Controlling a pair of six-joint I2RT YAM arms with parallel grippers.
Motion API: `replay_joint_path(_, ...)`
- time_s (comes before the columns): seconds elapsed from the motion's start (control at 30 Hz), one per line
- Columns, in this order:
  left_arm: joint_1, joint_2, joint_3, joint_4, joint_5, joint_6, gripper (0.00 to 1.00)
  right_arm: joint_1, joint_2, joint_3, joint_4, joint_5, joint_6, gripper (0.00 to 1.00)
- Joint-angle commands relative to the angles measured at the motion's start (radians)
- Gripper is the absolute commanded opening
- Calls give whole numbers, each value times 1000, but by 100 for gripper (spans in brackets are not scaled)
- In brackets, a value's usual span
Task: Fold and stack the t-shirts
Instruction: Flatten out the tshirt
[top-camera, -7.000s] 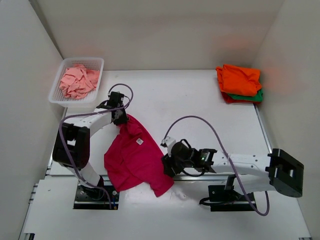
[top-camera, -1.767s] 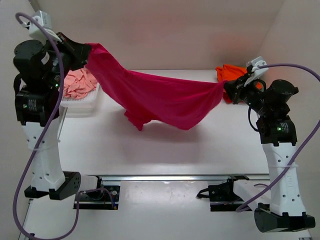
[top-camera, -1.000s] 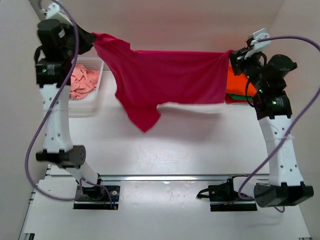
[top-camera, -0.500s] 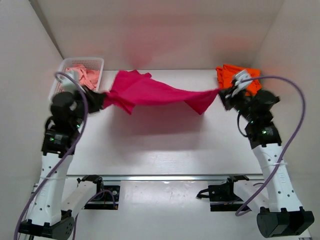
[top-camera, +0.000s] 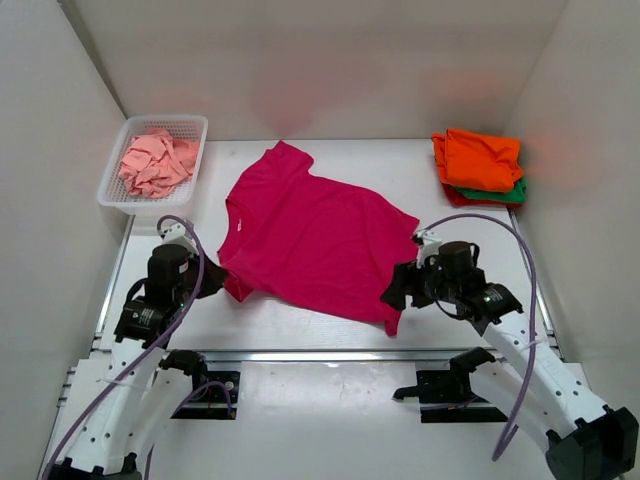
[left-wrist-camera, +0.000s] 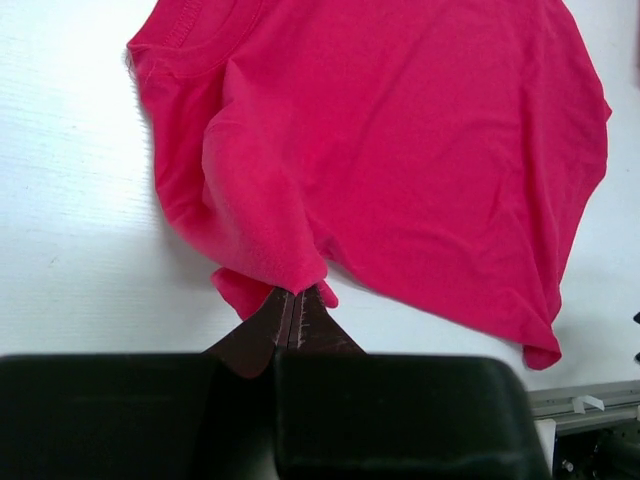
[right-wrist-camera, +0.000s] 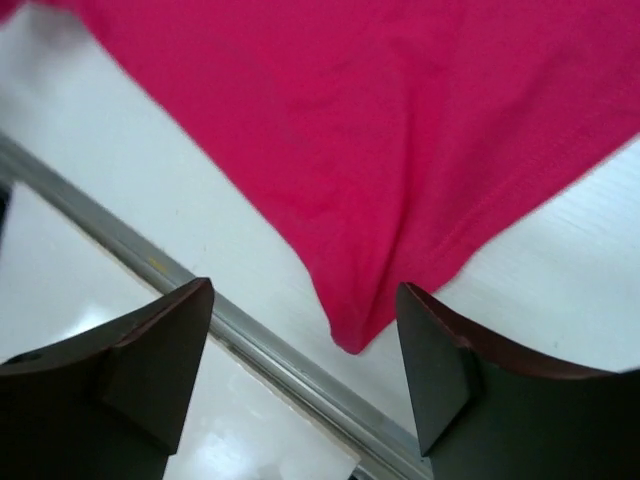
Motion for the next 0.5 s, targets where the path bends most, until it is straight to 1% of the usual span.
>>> replay_joint_path(0.0,19,17,-5,53,-4,6,0,-164,18,-2,-27,-112,124,68)
replay_joint_path(0.03,11,23,-12,50,-4,7,0,-166,3,-17,-30,-94,140,65)
replay_joint_path(0.07,8,20,-9,53,-7,7,0,-132,-10,-36,-32,-53,173,61)
replay_joint_path(0.1,8,18,-15,51,-13,8,0,-93,-14,-54,-41,10,207,59)
replay_joint_path(0.13,14,15,-14,50,-10,11,0,-33,-13,-65,-58,31,250,54)
replay_joint_path(0.17,10,15,-23,54,-11,7,0,-7,6,-51,-66,91,265,50)
replay_joint_path(0.2,17,17,-31,59,-7,3,0,47,24,-50,-81,142,322,48)
replay_joint_path(0.27,17,17,-23,47,-2,7,0,84,49,-59,-75,144,390,45)
replay_joint_path(0.33,11,20,-18,45,-7,2,0,122,49,-109,-58,153,486,45)
replay_joint_path(0.4,10,8,-14,50,-11,-1,0,168,0,-158,-38,201,554,45)
replay_joint_path(0.47,11,8,-14,50,-11,7,0,172,-42,-203,-26,201,612,46)
